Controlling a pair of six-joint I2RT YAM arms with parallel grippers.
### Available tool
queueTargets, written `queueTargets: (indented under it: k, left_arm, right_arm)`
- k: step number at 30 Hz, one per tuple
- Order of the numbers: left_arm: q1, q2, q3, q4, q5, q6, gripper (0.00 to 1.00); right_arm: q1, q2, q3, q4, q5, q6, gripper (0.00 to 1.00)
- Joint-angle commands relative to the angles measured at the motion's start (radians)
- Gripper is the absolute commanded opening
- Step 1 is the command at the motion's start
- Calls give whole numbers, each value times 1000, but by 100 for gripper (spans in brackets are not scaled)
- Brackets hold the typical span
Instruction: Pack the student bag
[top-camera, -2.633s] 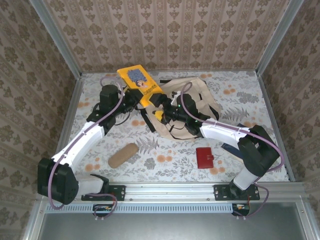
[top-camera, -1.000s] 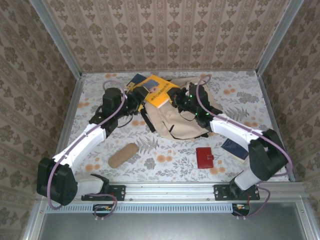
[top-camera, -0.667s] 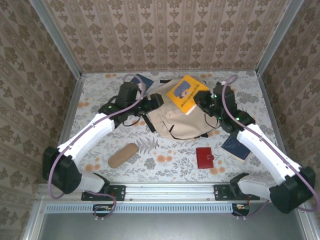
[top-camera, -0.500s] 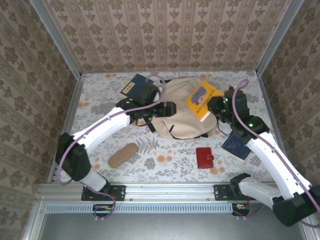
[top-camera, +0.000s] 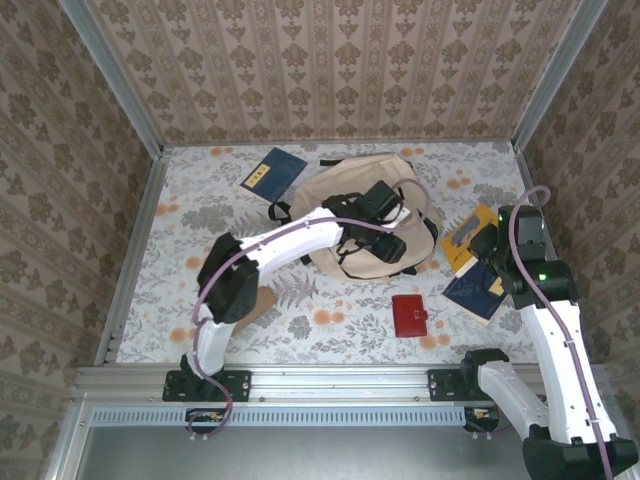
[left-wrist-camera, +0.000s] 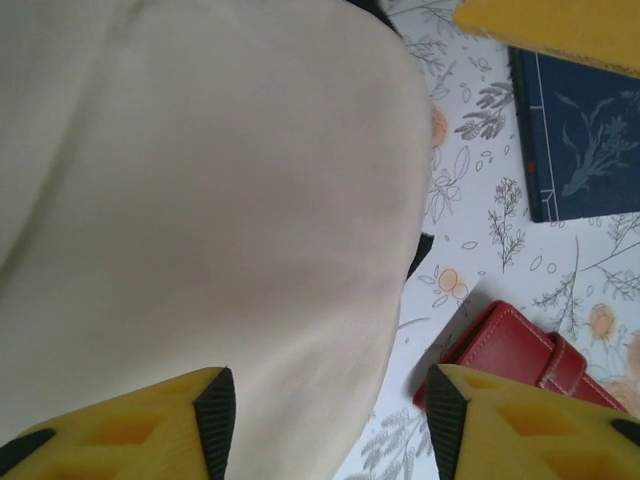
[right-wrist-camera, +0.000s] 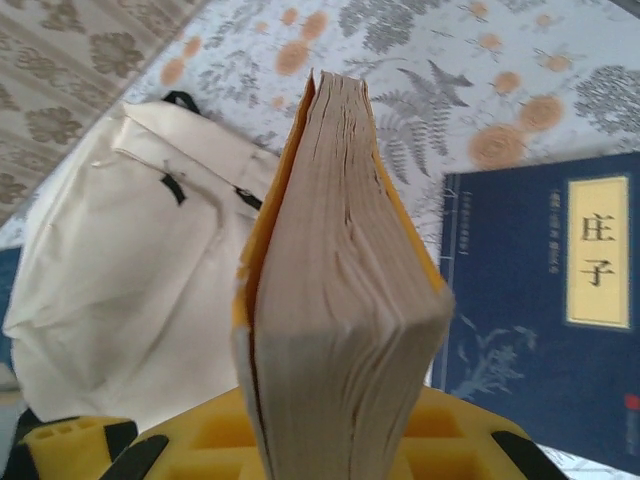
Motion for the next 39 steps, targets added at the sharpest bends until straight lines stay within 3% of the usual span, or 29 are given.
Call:
queueTargets:
  k: [1, 9, 16, 23, 27, 34, 39]
  left_arm:
    - [-27, 79, 121, -128, -25, 110, 53]
    - [-71, 183, 222, -189, -66, 167, 54]
    - [-67, 234, 255, -195, -98, 150, 46]
    - [-64, 254, 270, -193, -87, 148, 45]
    - [-62, 254, 274, -195, -89, 148, 32]
    - [-49, 183, 288, -187, -89, 136, 1]
    - [-38, 76, 253, -147, -128, 130, 0]
  right_arm:
    - [-31, -38, -6, -1, -28, -28, 10]
    - [-62, -56, -10, -14, -54, -34, 10]
    - [-68, -74, -25, -5, -62, -15, 11]
    - [-69, -83, -30, -3, -67, -11, 12]
    - [-69, -85, -28, -7, -66, -11, 12]
    - [-72, -92, -13, -19, -70, -16, 12]
    - [-74, -109, 18, -43, -63, -28, 12]
